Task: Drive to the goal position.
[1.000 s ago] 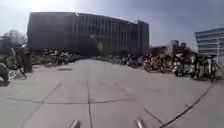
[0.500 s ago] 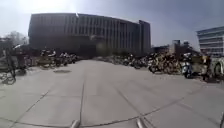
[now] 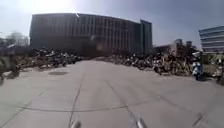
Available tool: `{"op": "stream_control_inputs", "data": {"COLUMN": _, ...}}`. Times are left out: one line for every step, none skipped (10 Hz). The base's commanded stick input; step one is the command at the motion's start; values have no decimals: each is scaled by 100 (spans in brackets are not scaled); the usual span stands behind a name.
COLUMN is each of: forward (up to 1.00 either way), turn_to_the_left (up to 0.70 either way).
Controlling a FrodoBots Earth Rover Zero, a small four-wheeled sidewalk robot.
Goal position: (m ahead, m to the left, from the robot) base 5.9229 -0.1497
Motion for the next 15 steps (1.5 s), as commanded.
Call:
{"op": "stream_control_inputs", "data": {"forward": 100, "turn_to_the_left": 0}}
{"op": "stream_control_inputs", "data": {"forward": 100, "turn_to_the_left": 0}}
{"op": "stream_control_inputs", "data": {"forward": 100, "turn_to_the_left": 0}}
{"op": "stream_control_inputs", "data": {"forward": 42, "turn_to_the_left": 0}}
{"op": "stream_control_inputs", "data": {"forward": 0, "turn_to_the_left": 0}}
{"op": "stream_control_inputs", "data": {"forward": 85, "turn_to_the_left": 14}}
{"op": "stream_control_inputs", "data": {"forward": 100, "turn_to_the_left": 19}}
{"op": "stream_control_inputs", "data": {"forward": 100, "turn_to_the_left": 22}}
{"op": "stream_control_inputs", "data": {"forward": 100, "turn_to_the_left": 25}}
{"op": "stream_control_inputs", "data": {"forward": 100, "turn_to_the_left": 29}}
{"op": "stream_control_inputs", "data": {"forward": 100, "turn_to_the_left": 27}}
{"op": "stream_control_inputs", "data": {"forward": 100, "turn_to_the_left": 24}}
{"op": "stream_control_inputs", "data": {"forward": 100, "turn_to_the_left": 22}}
{"op": "stream_control_inputs", "data": {"forward": 100, "turn_to_the_left": 19}}
{"op": "stream_control_inputs", "data": {"forward": 100, "turn_to_the_left": 17}}
